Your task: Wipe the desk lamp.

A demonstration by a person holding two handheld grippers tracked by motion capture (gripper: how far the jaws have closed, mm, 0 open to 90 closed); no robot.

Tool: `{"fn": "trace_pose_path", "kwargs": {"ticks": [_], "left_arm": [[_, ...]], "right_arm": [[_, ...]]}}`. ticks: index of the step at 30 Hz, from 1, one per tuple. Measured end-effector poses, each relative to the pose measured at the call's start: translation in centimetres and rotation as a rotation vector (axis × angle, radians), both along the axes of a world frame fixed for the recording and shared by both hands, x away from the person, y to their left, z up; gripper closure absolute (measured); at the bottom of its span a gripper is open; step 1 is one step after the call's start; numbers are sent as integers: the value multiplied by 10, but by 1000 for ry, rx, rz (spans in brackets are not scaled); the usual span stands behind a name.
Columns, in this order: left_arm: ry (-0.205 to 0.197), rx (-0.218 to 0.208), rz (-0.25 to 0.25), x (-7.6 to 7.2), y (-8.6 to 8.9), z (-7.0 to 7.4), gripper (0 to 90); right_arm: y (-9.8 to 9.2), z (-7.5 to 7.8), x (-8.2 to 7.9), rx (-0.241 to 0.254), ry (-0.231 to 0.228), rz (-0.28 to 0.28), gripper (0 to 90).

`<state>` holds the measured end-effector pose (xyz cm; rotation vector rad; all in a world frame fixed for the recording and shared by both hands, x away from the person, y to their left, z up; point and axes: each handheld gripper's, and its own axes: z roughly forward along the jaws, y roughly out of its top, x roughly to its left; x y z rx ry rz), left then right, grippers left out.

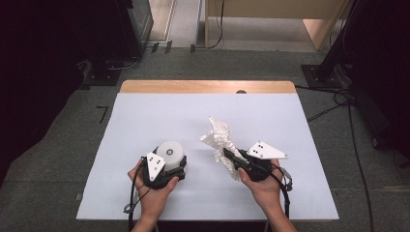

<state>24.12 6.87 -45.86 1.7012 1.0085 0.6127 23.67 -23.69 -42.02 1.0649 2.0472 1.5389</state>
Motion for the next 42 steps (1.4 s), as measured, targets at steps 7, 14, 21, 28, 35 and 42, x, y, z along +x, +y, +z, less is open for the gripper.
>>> {"fn": "trace_pose_path", "kwargs": {"ticks": [7,14,21,28,35,42], "left_arm": [[61,-72,-349,3,-9,9,84],[95,-108,-494,-3,-29,15,84],[109,-165,-511,0,-22,22,85],[110,-242,-474,7,-5,29,85],[90,-306,-433,12,14,37,87],[74,-329,-390,15,28,42,87]], "right_arm": [[9,13,-10,31,-59,33,779],[18,21,-20,49,-91,55,779],[34,14,-25,26,-81,80,779],[44,1,-23,-20,-54,112,779],[58,-16,-22,-64,13,164,779],[73,-27,-24,-108,53,228,778]]}}
